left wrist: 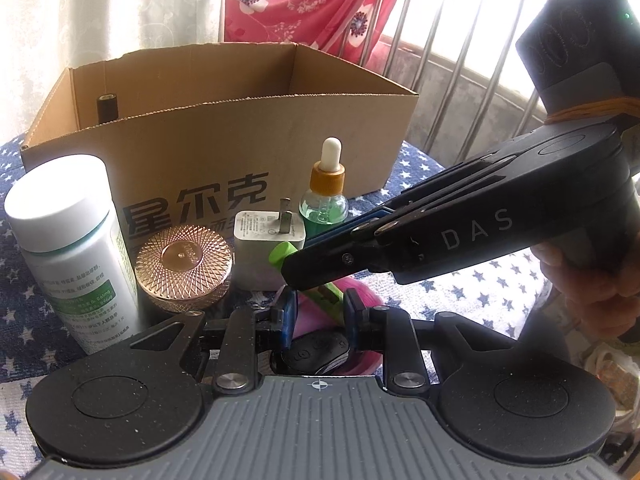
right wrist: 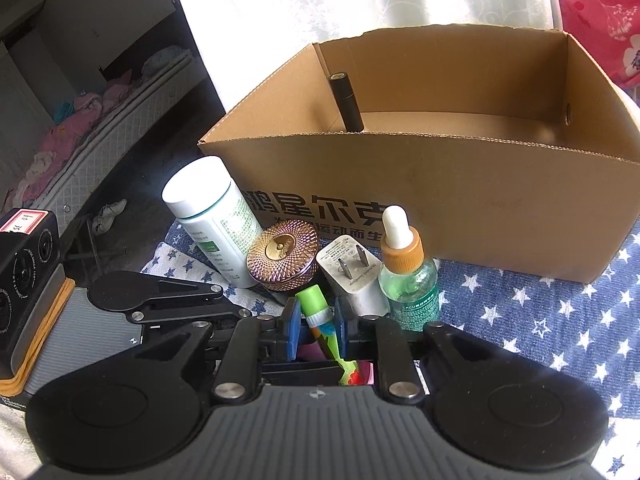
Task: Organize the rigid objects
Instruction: 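Lift the green tube with the right tool and carry it into the box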
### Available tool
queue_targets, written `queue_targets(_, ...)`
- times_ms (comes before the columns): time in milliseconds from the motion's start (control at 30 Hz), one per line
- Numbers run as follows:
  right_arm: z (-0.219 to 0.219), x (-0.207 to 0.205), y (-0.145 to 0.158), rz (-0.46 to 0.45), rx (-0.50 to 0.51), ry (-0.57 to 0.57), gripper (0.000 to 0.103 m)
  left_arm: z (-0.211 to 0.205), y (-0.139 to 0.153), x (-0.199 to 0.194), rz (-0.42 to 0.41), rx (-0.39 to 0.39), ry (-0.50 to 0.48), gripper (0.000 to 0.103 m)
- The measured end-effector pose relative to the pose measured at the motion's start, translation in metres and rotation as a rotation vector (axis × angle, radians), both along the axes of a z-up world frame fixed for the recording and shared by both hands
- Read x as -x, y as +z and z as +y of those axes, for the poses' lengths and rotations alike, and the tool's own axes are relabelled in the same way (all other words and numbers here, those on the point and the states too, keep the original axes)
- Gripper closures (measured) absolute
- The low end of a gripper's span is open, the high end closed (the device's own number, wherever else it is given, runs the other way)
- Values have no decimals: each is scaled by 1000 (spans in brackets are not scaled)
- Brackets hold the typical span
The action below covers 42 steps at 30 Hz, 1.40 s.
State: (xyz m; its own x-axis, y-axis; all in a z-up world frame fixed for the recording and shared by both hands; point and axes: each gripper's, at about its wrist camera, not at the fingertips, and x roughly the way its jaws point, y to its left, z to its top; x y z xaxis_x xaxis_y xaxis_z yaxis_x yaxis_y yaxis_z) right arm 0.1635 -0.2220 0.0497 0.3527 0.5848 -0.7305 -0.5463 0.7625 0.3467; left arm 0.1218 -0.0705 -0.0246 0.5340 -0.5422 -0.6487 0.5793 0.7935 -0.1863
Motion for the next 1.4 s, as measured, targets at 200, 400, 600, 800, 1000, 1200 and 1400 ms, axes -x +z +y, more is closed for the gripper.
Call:
queue_targets(200,-5,13,7,-31,-25,-1,85,-3,4,6,-64,-34,26,85)
queue_targets(400,-9,21,12,-51,-50,-8,91,-2,12,12,-107,-53,39,88)
queue_targets(600,-10,26,25,-73,-71,-10,91,-1,26,19,-146,-61,52,88)
queue_targets(800,-3,24,67,-136,-129,1,91,7,69,15,-214,-75,70,88)
queue_targets(1000,13,-14,111,-173,-181,33,91,21,117,-26,-224,-72,94,88)
queue_targets(1200,32,-91,111,-78,-199,26,91,22,120,-101,-144,-115,113,88)
queue_targets(1400,37,-163,79,56,-200,-18,91,14,94,-166,-43,-170,113,88)
